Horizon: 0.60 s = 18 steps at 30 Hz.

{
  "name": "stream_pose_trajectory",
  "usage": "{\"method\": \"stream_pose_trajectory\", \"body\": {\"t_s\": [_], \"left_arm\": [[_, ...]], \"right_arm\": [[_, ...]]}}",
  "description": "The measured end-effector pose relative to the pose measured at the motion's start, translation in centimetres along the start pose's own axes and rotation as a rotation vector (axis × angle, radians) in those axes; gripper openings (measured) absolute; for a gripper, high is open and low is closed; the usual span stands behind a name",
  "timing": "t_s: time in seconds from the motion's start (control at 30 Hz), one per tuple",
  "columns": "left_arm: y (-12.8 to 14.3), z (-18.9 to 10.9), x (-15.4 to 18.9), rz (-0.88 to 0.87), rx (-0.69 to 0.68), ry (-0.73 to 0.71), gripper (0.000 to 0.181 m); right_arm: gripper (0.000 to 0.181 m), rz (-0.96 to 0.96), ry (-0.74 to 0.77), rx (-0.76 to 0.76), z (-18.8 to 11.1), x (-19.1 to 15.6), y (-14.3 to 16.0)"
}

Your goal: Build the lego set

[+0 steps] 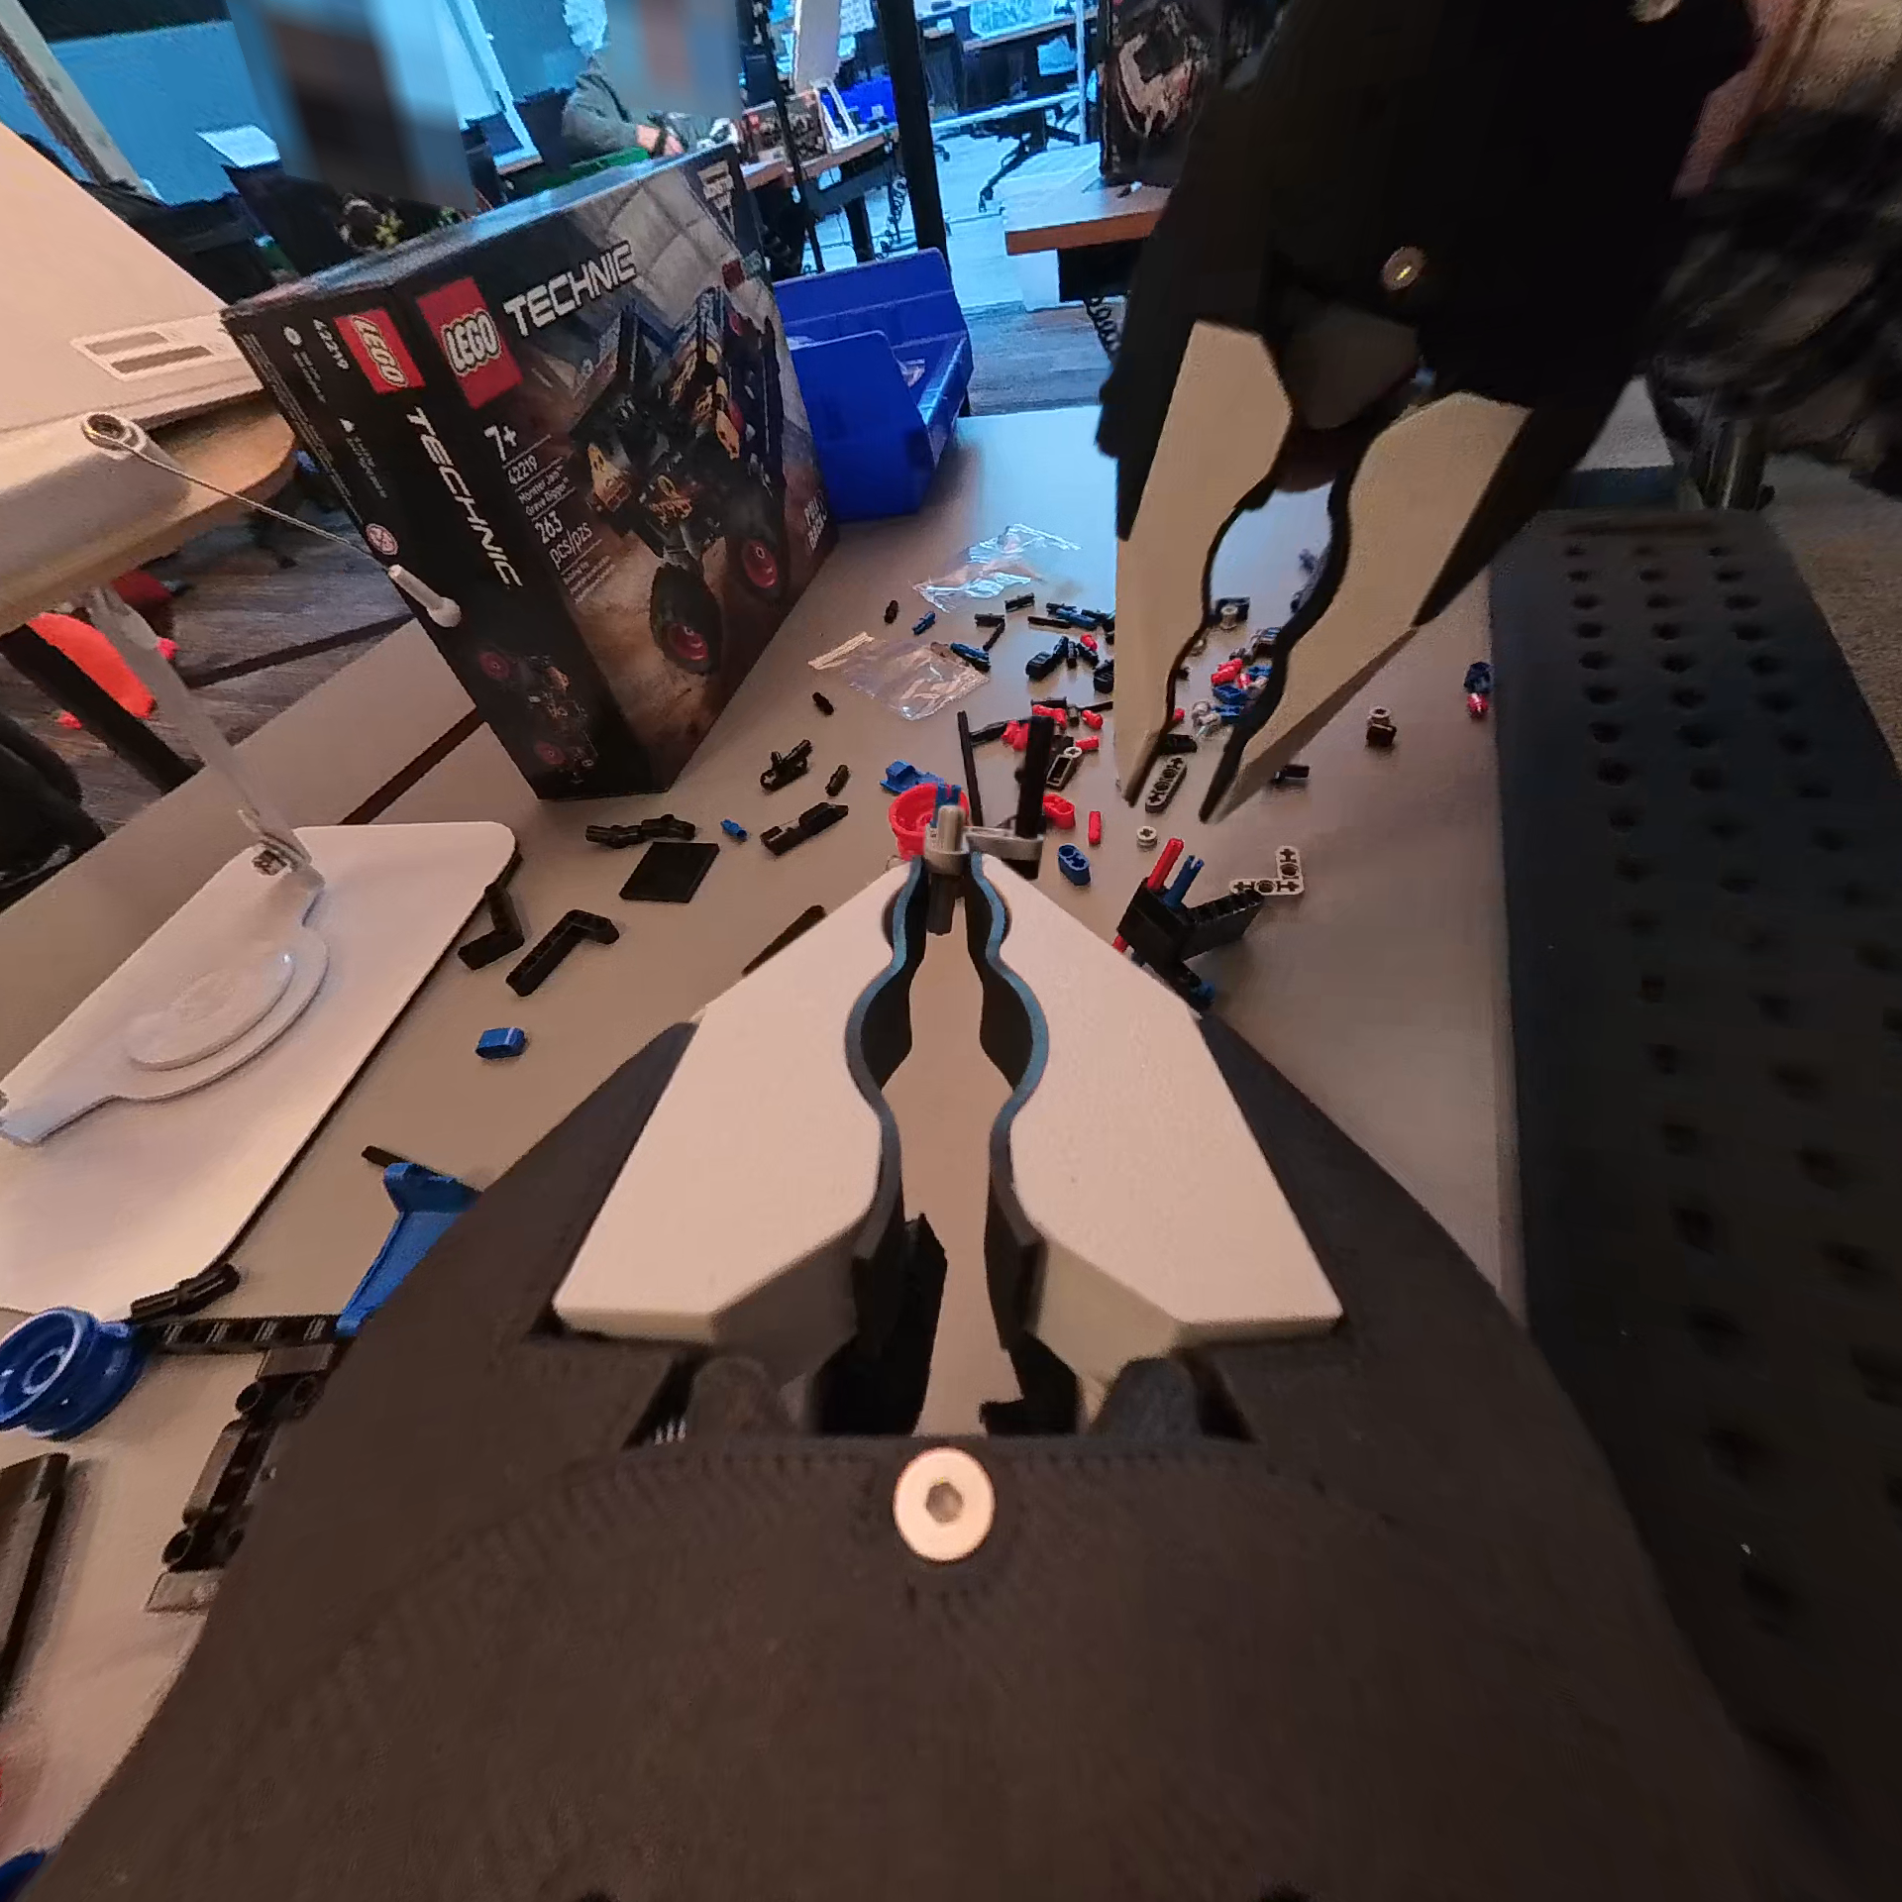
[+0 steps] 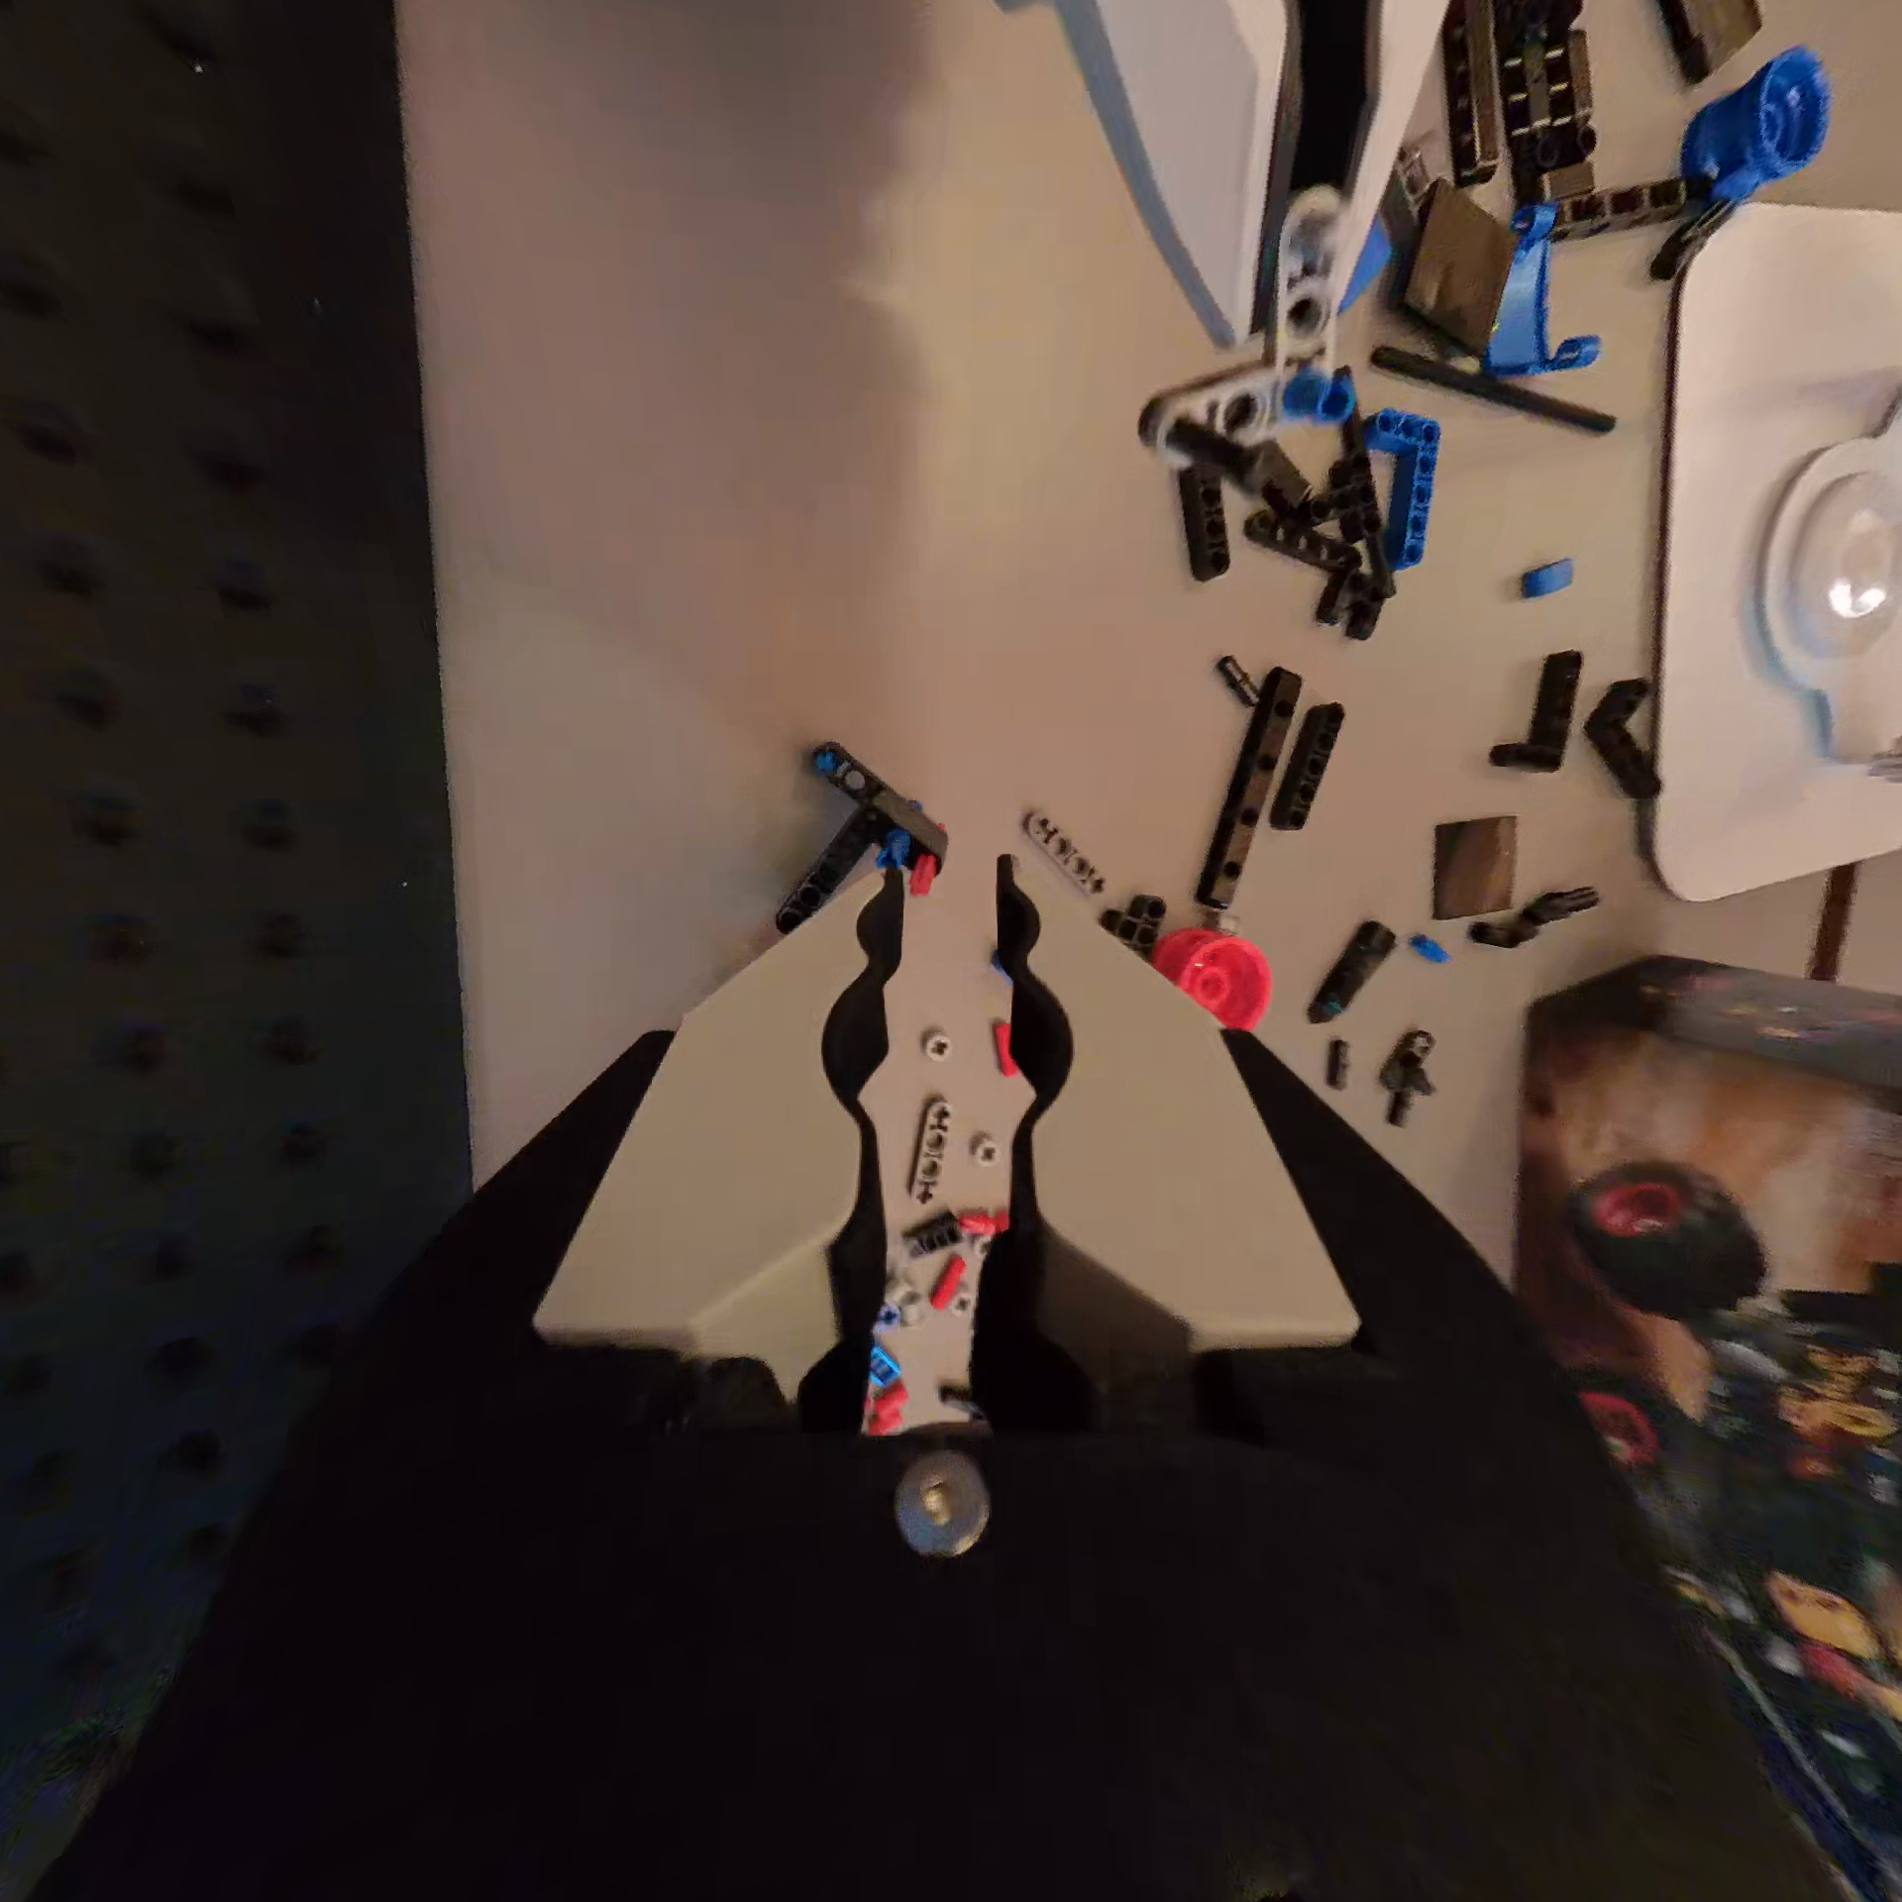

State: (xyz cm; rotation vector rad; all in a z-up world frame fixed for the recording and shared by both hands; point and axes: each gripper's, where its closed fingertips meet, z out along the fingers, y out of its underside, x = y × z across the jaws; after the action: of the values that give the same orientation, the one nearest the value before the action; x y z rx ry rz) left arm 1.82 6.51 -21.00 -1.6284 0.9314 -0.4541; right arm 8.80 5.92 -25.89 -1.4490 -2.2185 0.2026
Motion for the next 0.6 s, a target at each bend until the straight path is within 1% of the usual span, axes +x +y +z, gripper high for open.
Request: {"method": "stream_pose_trajectory", "body": {"t_s": [0.13, 0.27, 0.47, 0.6], "left_arm": [[0.0, 0.2, 0.3, 0.002, 0.001, 0.017, 0.004], [0.0, 0.4, 0.7, 0.009, 0.008, 0.034, 0.004], [0.0, 0.5, 0.9, 0.017, 0.012, 0.046, 0.004], [0.4, 0.8, 1.1, 0.012, -0.001, 0.06, 0.005]], "right_arm": [[0.017, 0.054, -0.048, 0.078, 1.6, -0.5, 1.2], [0.015, 0.059, -0.085, 0.171, 2.2, -0.7, 0.6], [0.002, 0.065, -0.095, 0.225, 2.7, -0.8, 0.0], [0.002, 0.113, -0.083, 0.259, 2.7, -0.8, -0.2]]}}
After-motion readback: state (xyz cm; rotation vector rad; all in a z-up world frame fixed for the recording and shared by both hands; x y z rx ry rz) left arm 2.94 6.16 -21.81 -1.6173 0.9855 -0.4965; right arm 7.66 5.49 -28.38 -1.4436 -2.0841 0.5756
